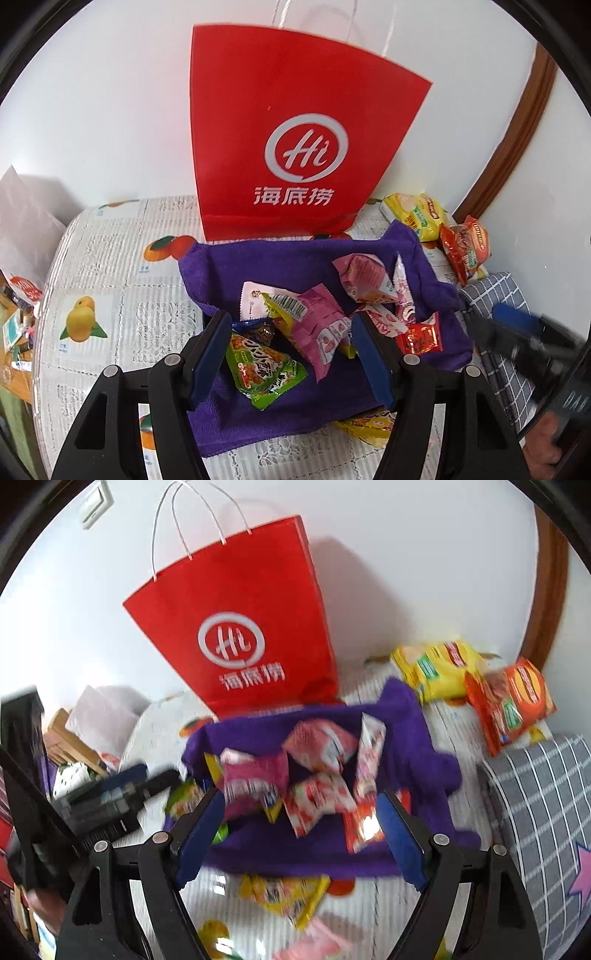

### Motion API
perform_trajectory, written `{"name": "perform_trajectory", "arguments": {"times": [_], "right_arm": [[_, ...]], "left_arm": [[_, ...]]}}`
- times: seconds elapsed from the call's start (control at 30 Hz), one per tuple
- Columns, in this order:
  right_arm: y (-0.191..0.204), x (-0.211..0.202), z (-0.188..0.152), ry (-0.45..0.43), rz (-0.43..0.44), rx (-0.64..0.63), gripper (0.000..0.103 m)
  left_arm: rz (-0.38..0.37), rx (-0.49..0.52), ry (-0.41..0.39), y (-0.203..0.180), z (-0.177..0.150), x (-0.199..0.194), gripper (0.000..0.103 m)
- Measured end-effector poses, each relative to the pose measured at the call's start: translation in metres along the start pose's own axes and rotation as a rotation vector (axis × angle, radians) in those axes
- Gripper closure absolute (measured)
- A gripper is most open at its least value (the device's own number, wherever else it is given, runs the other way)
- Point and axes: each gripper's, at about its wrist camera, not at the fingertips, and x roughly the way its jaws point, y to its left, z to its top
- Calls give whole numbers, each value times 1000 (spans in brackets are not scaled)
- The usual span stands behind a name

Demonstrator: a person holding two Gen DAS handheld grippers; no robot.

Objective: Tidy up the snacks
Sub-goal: 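Grasp the pink peach candy packet with the right tool while the left moves to the yellow packet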

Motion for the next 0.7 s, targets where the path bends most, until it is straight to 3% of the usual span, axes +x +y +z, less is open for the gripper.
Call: {"name": "perform_trajectory", "arguments": {"times": [0.3,0.5,0.7], "right_arm": [[-15,-15,-69,89,-43,-29,24],[-24,-9,-118,157,6,28,24],[-21,16,-158,218,37,100,24]], "left_arm": [[80,23,-12,-18,-7,-21,38],[42,-18,-1,-10,-47,-29,38],[53,-15,40,1,-93,-31,38]]}}
